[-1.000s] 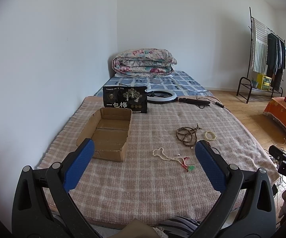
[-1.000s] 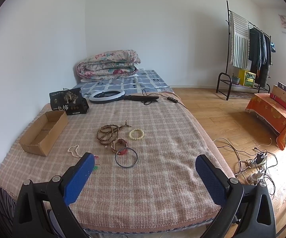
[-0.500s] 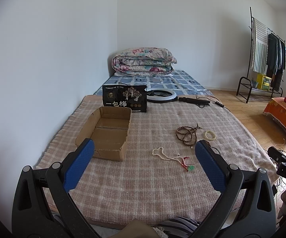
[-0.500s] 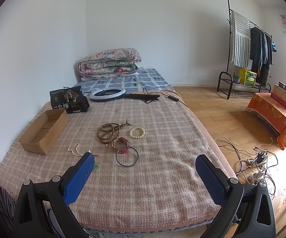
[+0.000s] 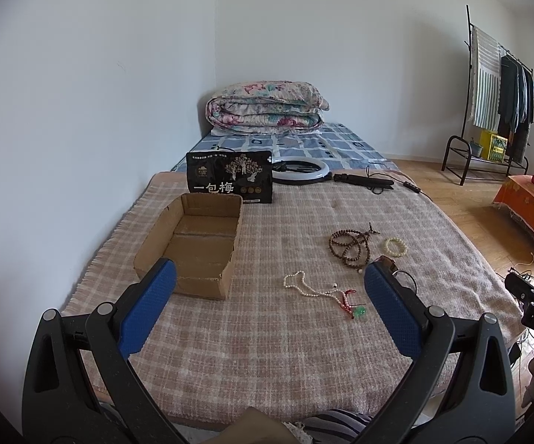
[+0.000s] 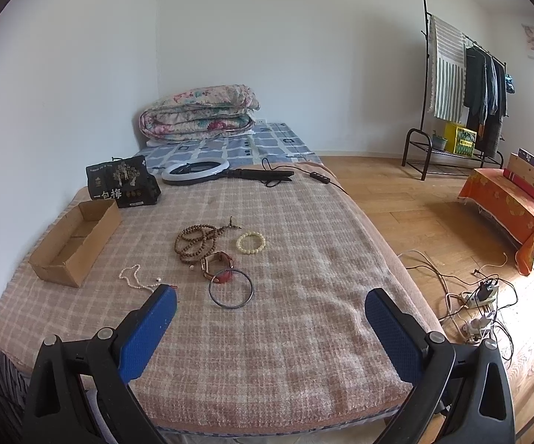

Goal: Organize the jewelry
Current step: 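Move the left tool toward the brown wooden bead strand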

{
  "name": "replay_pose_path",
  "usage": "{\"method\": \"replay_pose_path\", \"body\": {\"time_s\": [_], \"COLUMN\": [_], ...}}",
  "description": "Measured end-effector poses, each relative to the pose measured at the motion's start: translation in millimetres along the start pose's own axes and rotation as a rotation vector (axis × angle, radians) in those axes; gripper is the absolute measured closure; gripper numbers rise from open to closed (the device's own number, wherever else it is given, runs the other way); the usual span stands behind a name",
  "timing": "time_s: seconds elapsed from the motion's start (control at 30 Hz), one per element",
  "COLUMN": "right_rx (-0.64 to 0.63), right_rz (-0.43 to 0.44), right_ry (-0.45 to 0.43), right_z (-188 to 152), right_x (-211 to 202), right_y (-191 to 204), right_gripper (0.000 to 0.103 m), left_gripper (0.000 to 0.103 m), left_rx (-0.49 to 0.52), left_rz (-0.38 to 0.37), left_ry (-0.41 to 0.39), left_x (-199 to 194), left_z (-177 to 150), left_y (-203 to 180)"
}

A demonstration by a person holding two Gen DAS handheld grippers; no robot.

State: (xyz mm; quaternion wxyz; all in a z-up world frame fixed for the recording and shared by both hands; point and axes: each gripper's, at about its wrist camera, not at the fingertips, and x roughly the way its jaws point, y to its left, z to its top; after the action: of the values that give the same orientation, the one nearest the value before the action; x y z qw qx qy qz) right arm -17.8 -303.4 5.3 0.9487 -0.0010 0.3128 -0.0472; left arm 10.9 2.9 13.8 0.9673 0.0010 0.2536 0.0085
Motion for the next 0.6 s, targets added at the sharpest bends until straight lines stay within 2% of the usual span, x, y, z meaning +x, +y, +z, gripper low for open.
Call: {"method": "replay_pose_path", "body": {"time_s": [0.33, 0.6], "right_rx": [-0.034, -0.038], "right_rz": [-0.018, -0.029], "right_ry": [0.008, 0.060], "right_z": [4, -2], "right_x": [29, 66], "right_y": [-4, -12], "right_gripper": [0.000, 0.000], "left_gripper": [0.000, 0.000], "left_rx": [0.039, 0.074], "left_rz": [-0.026, -0.043], "left_ry": [0.026, 0.066], "left_x": [44, 96], "left_z": [0, 12], "left_y": [-14, -20]}}
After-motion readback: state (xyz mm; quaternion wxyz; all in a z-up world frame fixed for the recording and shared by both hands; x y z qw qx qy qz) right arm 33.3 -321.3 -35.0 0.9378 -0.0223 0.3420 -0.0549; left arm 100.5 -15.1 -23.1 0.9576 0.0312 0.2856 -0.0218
